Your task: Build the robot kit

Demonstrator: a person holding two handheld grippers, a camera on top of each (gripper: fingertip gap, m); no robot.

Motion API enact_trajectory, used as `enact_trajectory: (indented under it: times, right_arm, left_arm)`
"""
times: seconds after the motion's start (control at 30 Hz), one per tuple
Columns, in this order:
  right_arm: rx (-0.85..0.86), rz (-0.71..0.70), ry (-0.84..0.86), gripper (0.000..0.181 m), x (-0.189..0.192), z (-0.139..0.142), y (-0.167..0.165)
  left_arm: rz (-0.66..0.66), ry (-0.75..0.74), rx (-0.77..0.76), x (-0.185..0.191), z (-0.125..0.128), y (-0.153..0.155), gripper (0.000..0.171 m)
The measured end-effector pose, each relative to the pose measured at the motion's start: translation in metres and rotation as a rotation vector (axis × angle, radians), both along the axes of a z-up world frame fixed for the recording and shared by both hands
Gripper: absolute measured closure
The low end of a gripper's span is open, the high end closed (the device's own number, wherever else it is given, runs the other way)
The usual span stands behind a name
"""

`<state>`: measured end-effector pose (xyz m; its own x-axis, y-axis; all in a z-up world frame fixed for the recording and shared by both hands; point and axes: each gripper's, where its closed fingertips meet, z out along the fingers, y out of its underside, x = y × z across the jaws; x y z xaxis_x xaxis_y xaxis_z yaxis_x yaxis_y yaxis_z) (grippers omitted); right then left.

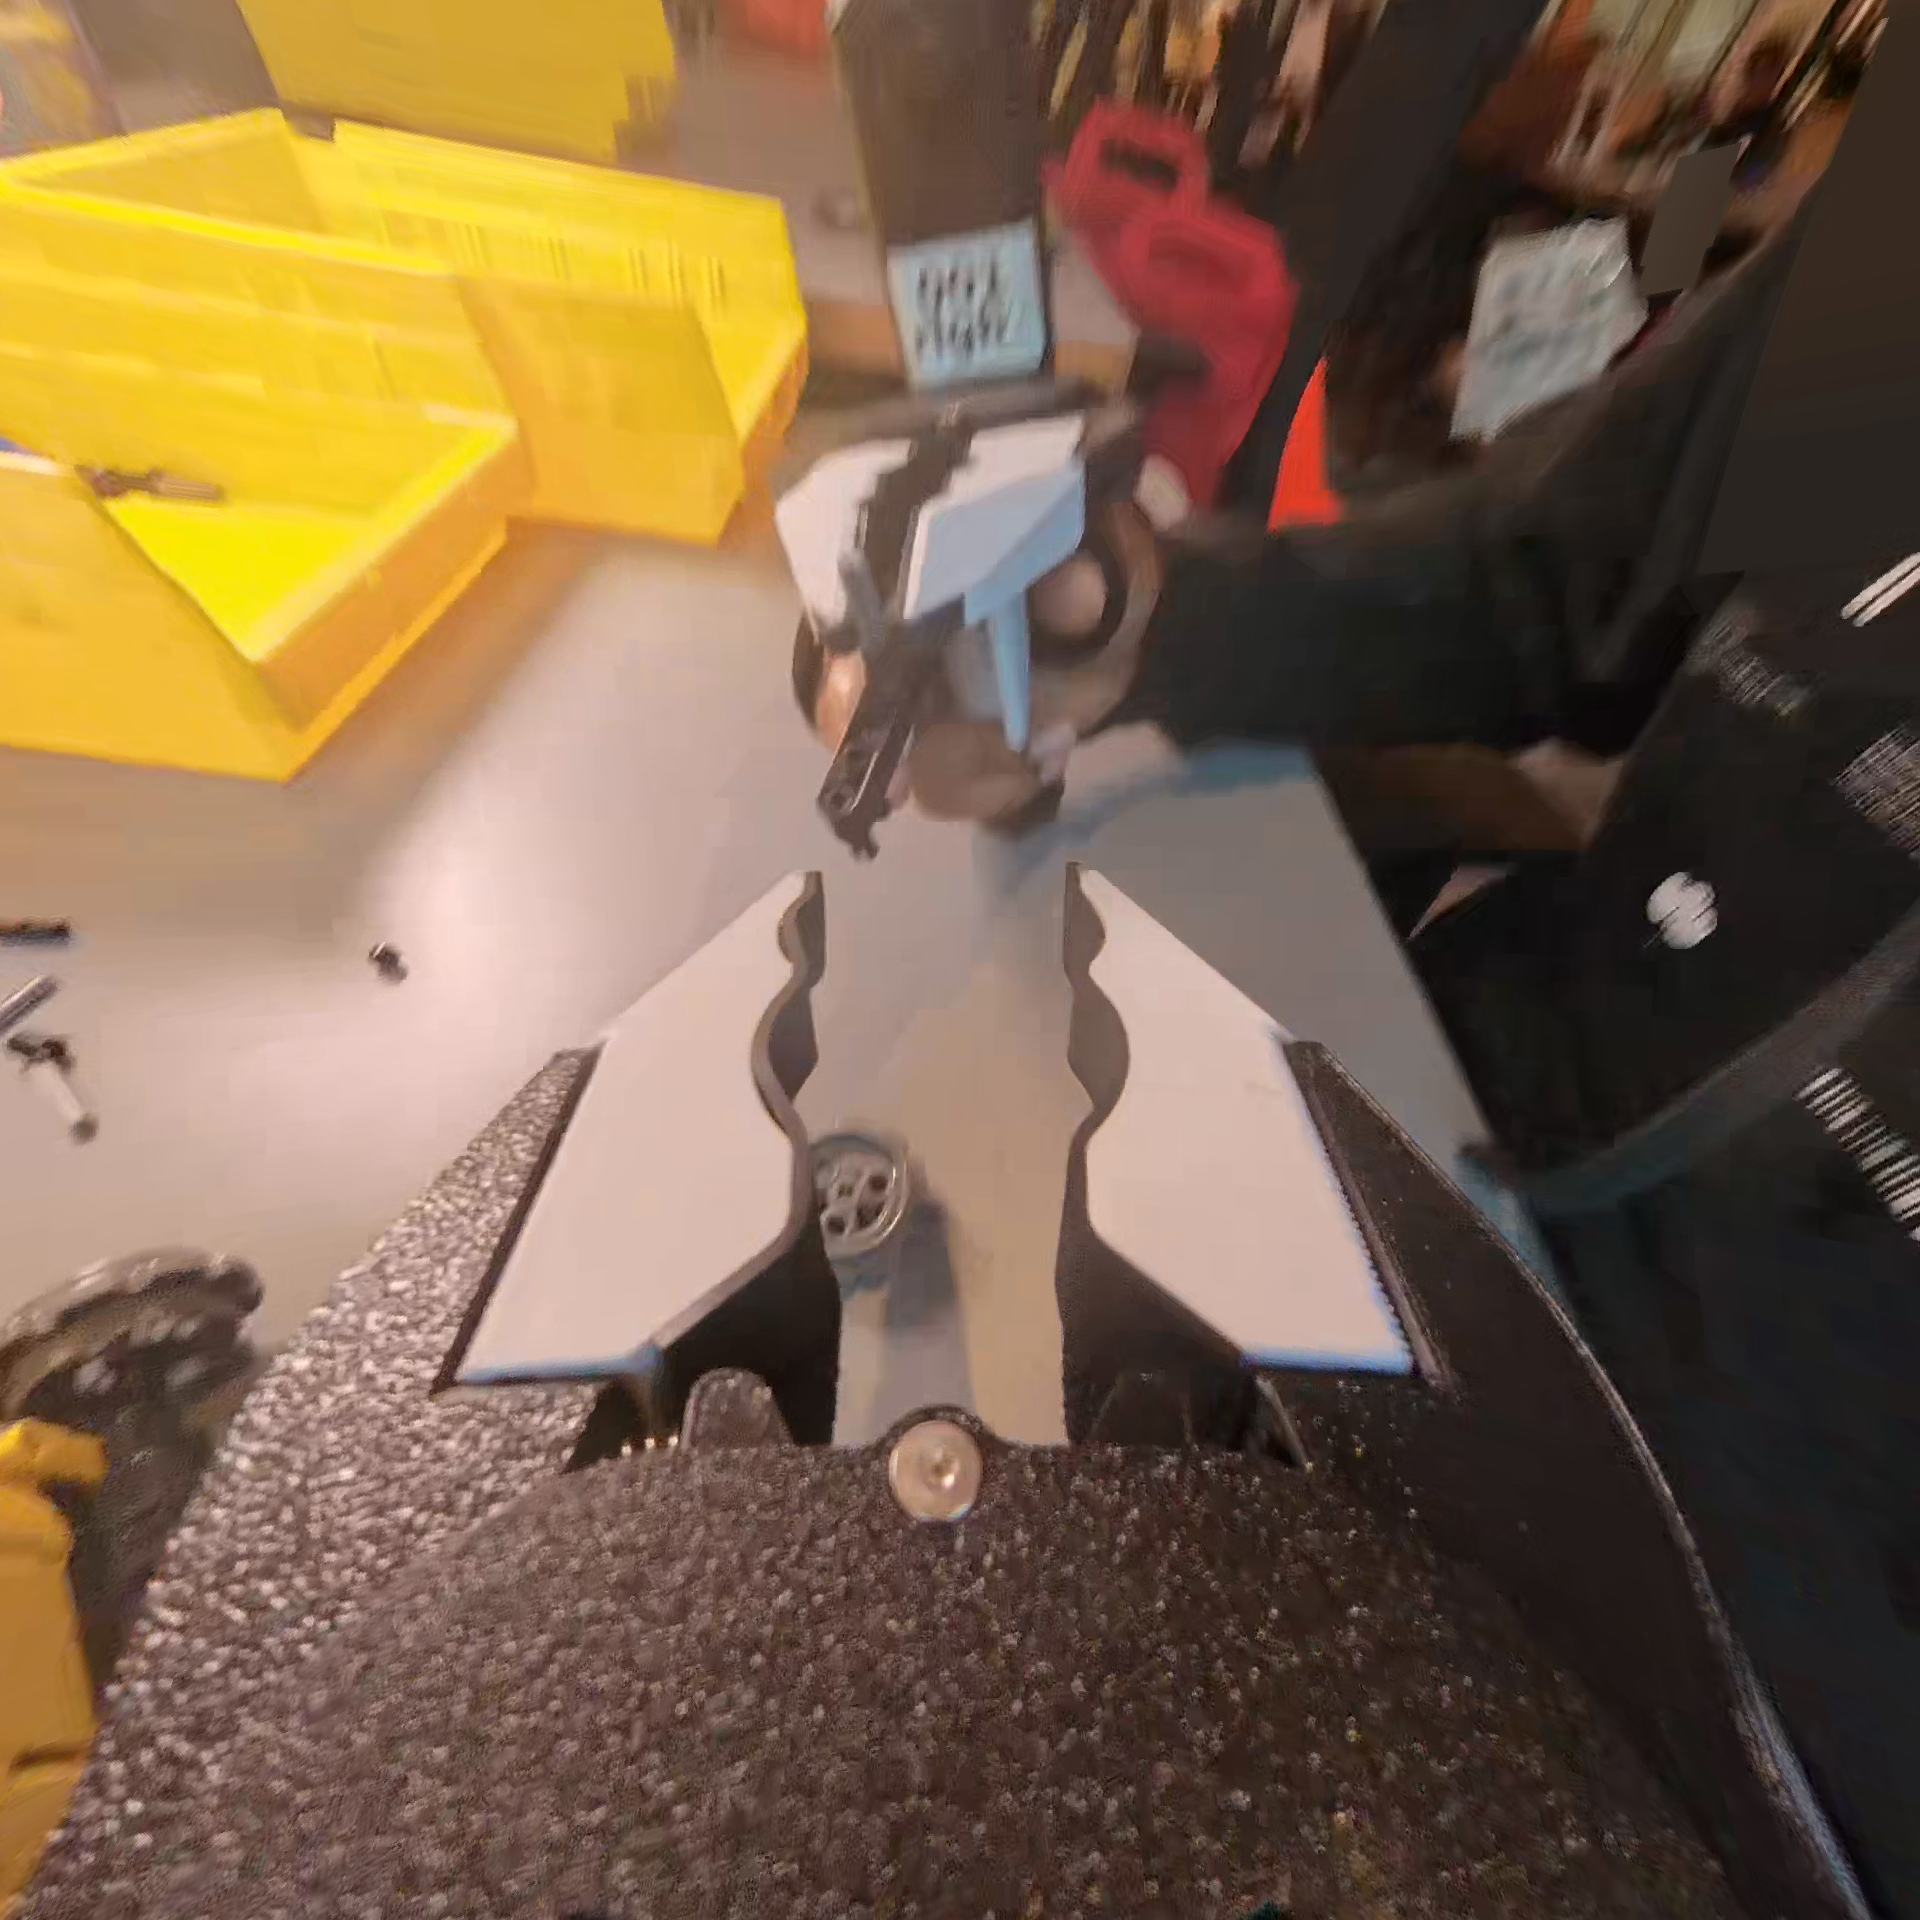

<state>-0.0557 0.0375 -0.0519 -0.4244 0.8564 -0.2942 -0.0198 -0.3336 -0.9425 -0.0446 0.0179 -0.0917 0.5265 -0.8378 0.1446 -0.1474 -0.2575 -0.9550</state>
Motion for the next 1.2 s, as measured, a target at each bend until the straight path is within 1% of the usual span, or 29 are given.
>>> enact_trajectory:
  times: [0.07,0.1,0.17,0.27,0.33,0.47,0.53,0.63,0.67,0.7,0.77,0.9,0.93,1.0,1.1,1.2]
  right_arm:
    - [-0.108,0.03,0.05,0.176,-0.001,0.01,-0.001]
    - [-0.151,0.043,0.072,0.177,-0.001,0.015,-0.001]
    - [-0.196,0.058,0.096,0.176,-0.002,0.02,0.0]
    - [-0.259,0.091,0.119,0.177,-0.002,0.024,-0.001]
    - [-0.333,0.124,0.145,0.176,0.0,0.029,0.0]
    - [-0.421,0.172,0.17,0.176,-0.003,0.029,-0.005]
    - [-0.462,0.203,0.203,0.176,-0.004,0.033,-0.008]
    - [-0.492,0.235,0.242,0.176,-0.004,0.039,-0.012]
    - [-0.494,0.233,0.251,0.175,-0.004,0.04,-0.011]
    - [-0.5,0.228,0.257,0.177,-0.005,0.04,-0.01]
    - [-0.49,0.189,0.255,0.176,-0.007,0.038,-0.007]
    - [-0.417,0.021,0.203,0.176,-0.02,0.027,0.004]
    - [-0.411,-0.02,0.189,0.177,-0.024,0.024,0.007]
    - [-0.394,-0.089,0.167,0.176,-0.03,0.019,0.012]
    - [-0.363,-0.158,0.132,0.176,-0.036,0.013,0.015]
    - [-0.346,-0.171,0.118,0.176,-0.036,0.012,0.017]
  left_arm:
    - [0.05,-0.08,0.021,-0.001,0.016,0.009,0.134]
    - [0.067,-0.095,0.03,-0.003,0.02,0.012,0.142]
    - [0.081,-0.131,0.026,-0.005,0.025,0.015,0.152]
    - [0.057,-0.252,-0.026,-0.009,0.033,0.014,0.152]
    - [0.032,-0.321,-0.079,-0.013,0.033,0.012,0.144]
    - [-0.052,-0.459,-0.127,-0.003,0.043,0.005,0.138]
    - [-0.088,-0.531,-0.157,0.001,0.048,0.004,0.138]
    - [-0.15,-0.727,-0.271,-0.003,0.056,0.003,0.143]
    - [-0.153,-0.76,-0.296,-0.005,0.056,0.004,0.144]
    - [-0.123,-0.743,-0.287,-0.007,0.052,0.006,0.144]
    - [-0.02,-0.613,-0.19,-0.011,0.046,0.01,0.144]
    - [0.19,-0.318,0.019,-0.025,0.037,0.022,0.141]
    - [0.216,-0.286,0.051,-0.027,0.038,0.023,0.141]
    - [0.244,-0.266,0.079,-0.03,0.039,0.024,0.149]
    - [0.273,-0.236,0.092,-0.035,0.037,0.027,0.164]
    - [0.28,-0.255,0.089,-0.039,0.038,0.027,0.167]
